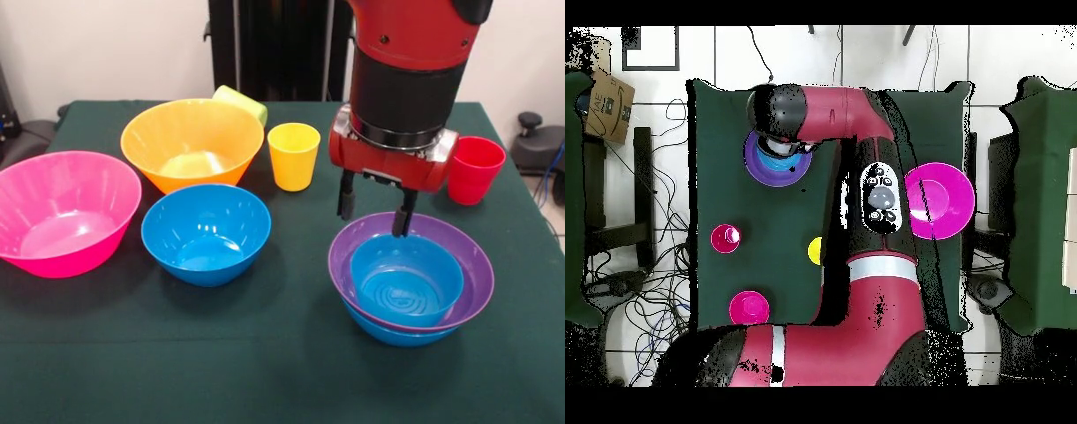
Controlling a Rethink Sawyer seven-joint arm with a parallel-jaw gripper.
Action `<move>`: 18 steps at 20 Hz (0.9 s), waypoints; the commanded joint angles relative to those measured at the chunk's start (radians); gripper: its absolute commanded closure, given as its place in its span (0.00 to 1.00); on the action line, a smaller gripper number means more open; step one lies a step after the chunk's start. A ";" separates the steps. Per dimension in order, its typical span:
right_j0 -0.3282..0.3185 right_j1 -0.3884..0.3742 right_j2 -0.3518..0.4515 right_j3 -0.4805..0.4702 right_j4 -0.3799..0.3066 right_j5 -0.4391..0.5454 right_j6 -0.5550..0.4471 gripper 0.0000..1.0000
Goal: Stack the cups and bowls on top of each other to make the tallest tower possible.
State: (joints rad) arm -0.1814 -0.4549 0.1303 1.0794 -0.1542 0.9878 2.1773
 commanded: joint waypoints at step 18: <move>-0.224 0.106 0.135 0.096 -0.103 -0.069 -0.352 0.00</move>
State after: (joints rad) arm -0.3553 -0.4353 0.1550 1.0939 -0.1660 0.9870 2.1626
